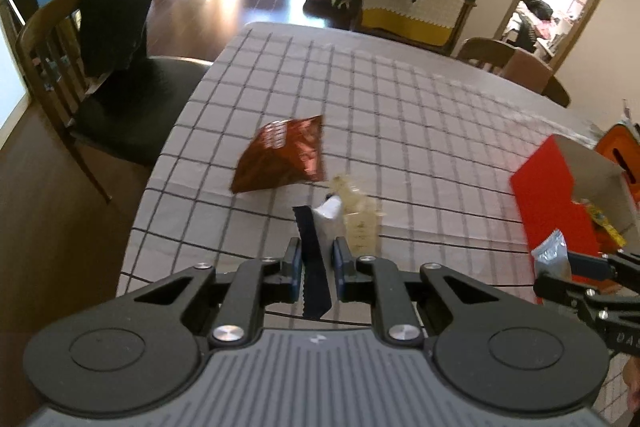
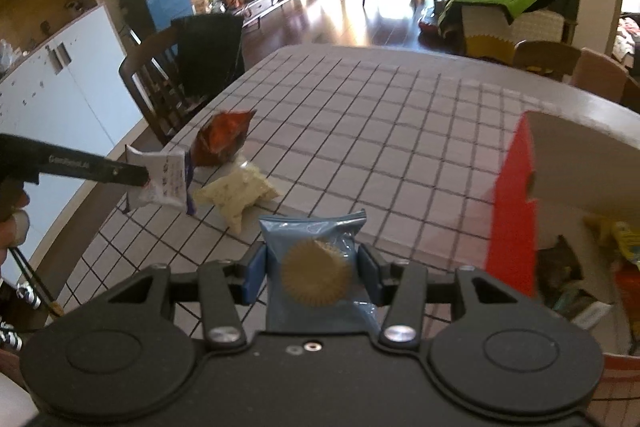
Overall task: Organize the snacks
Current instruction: 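Lift the blue pouch with the right gripper while the left regrips the white packet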
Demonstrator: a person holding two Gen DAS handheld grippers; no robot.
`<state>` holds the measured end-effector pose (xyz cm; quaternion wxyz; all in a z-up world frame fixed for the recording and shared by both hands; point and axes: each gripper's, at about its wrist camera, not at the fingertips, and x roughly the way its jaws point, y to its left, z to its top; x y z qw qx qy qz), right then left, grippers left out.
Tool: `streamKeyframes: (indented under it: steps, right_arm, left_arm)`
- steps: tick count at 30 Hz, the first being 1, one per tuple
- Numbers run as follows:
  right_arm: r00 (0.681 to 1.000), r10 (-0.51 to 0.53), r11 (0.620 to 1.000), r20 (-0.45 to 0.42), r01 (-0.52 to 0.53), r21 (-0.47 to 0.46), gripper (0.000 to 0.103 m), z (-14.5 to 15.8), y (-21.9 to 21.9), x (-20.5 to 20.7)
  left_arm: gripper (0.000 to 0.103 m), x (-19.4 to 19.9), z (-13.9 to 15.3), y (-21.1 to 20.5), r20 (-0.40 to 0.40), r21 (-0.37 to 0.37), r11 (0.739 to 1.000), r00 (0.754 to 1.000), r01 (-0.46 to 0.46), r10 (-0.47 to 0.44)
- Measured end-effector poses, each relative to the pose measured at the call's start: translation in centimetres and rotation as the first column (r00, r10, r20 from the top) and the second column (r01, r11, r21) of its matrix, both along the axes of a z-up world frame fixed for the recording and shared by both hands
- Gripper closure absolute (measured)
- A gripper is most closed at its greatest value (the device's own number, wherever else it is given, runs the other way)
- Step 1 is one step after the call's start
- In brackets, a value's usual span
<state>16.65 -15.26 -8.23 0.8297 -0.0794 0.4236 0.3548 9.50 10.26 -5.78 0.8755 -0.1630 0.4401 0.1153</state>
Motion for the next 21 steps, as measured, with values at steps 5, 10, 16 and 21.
streamKeyframes:
  steps: [5,10,16,21]
  right_arm:
    - [0.999,-0.045,0.999,0.027,0.044,0.015,0.054,1.7,-2.6,0.5]
    - [0.995,-0.083,0.996,0.049,0.081,0.027,0.054,2.4,-5.5,1.1]
    - [0.994,-0.106,0.994,0.030,0.105,0.038,0.054,2.0,-8.5,1.6]
    - [0.992,-0.124,0.991,-0.008,0.124,0.052,0.054,1.1,-9.4,1.6]
  left_arm:
    - [0.090,0.6,1.8,-3.2,0.035,0.023,0.998,0.997,0.062,-0.063]
    - [0.092,1.8,2.4,-6.8,0.033,0.065,0.987,0.988,0.147,-0.149]
    - [0.092,2.9,0.7,-7.4,-0.053,0.024,0.990,0.989,0.140,-0.139]
    - [0.090,3.8,-1.9,-8.1,-0.111,0.003,0.993,0.987,0.119,-0.118]
